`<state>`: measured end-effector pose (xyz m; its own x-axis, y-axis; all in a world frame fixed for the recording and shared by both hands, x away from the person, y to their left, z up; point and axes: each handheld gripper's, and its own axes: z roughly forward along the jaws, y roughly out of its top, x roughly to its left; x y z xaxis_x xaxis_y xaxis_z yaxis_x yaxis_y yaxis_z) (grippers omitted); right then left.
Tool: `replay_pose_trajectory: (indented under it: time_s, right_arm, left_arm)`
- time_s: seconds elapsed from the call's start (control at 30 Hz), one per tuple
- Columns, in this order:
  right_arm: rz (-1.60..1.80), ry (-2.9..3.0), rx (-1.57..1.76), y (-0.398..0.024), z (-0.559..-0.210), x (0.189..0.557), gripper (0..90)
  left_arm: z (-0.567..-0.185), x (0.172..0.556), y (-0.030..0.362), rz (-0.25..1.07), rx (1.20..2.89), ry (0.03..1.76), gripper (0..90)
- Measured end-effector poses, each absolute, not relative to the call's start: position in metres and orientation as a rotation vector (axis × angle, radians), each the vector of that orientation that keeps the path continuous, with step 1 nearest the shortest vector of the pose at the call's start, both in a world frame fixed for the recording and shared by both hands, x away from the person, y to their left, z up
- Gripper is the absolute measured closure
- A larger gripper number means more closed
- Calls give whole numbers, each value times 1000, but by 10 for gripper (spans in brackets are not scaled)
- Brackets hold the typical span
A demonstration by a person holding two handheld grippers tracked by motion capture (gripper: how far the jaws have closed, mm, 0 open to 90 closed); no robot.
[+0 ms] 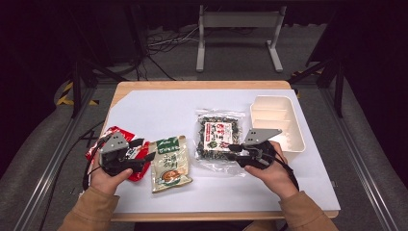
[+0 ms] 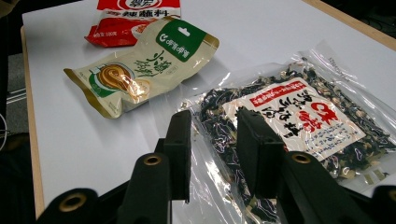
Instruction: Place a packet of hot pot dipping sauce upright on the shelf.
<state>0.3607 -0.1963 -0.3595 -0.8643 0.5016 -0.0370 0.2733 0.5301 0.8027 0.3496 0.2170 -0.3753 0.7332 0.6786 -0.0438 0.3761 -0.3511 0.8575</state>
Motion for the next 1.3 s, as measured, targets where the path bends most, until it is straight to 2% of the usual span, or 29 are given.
replay_pose_trajectory:
  time_s: [0.47, 0.8, 1.3]
  right_arm:
    - [1289, 2549, 615, -178, -348, 367, 596]
    - [1281, 2615, 552, -147, -336, 385, 561]
    - [1259, 2685, 544, -126, -325, 412, 535]
  left_arm:
    - [-374, 351, 229, 399, 1922, 844, 296]
    - [-373, 353, 241, 404, 1883, 883, 292]
    - [-375, 355, 245, 412, 1870, 905, 282]
